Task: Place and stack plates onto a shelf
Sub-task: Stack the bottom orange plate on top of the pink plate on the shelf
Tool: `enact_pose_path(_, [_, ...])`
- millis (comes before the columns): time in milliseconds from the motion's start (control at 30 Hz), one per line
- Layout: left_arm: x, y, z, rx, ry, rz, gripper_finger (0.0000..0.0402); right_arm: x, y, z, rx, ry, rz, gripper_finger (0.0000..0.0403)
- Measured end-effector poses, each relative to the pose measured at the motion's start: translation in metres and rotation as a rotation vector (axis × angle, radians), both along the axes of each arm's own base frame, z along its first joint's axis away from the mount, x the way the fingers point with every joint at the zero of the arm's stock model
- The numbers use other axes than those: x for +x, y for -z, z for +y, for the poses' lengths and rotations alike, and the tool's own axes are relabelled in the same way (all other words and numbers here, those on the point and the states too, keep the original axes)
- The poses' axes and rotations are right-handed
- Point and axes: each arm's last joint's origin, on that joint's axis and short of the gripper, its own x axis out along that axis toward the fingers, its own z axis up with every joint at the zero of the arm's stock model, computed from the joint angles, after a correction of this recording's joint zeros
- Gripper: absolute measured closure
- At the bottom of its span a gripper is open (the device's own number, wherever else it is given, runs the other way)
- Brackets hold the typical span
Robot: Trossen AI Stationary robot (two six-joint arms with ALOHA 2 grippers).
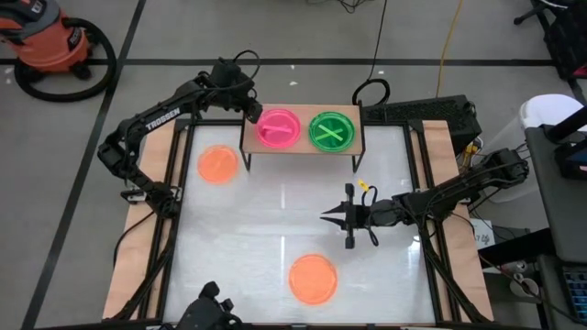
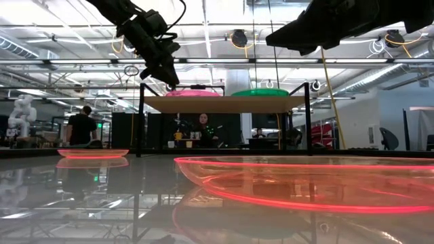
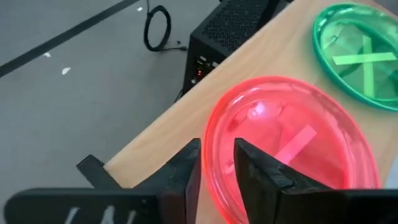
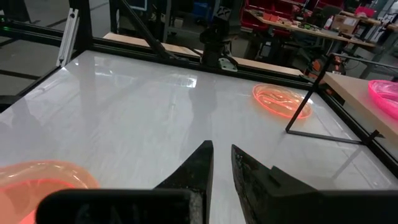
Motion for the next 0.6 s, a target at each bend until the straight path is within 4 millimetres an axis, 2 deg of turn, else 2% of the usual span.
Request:
enact_pose_path(67, [-0.003, -0.005, -0.002, 0.017, 0.026, -0.01, 0.0299, 0.0, 0.0, 0.0, 0.015, 0.004, -0.002, 0.036])
enact_pose_path(167, [-0.013, -0.025, -0.012, 0.088, 0.061, -0.054, 0.0299, 0.001, -0.003, 0.001, 0.063, -0.001, -0.01, 0.0359])
enact_pose_path(300, [-0.021, -0.052, -0.039, 0.218, 0.119, -0.153, 0.0298, 0.006, -0.015, 0.01, 0.067, -0.036, 0.018, 0.0359])
enact_pose_path(400, [-0.031, -0.064, -0.064, 0.309, 0.148, -0.266, 0.0298, 0.008, -0.025, 0.017, 0.051, -0.056, 0.049, 0.0359])
enact_pose_path(500, [-0.039, -0.061, -0.091, 0.376, 0.186, -0.36, 0.0298, 0.009, -0.031, 0.021, 0.047, -0.064, 0.05, 0.0359])
enact_pose_path(600, [-0.043, -0.037, -0.117, 0.388, 0.254, -0.423, 0.0298, 0.009, -0.029, 0.021, 0.047, -0.061, 0.069, 0.0359])
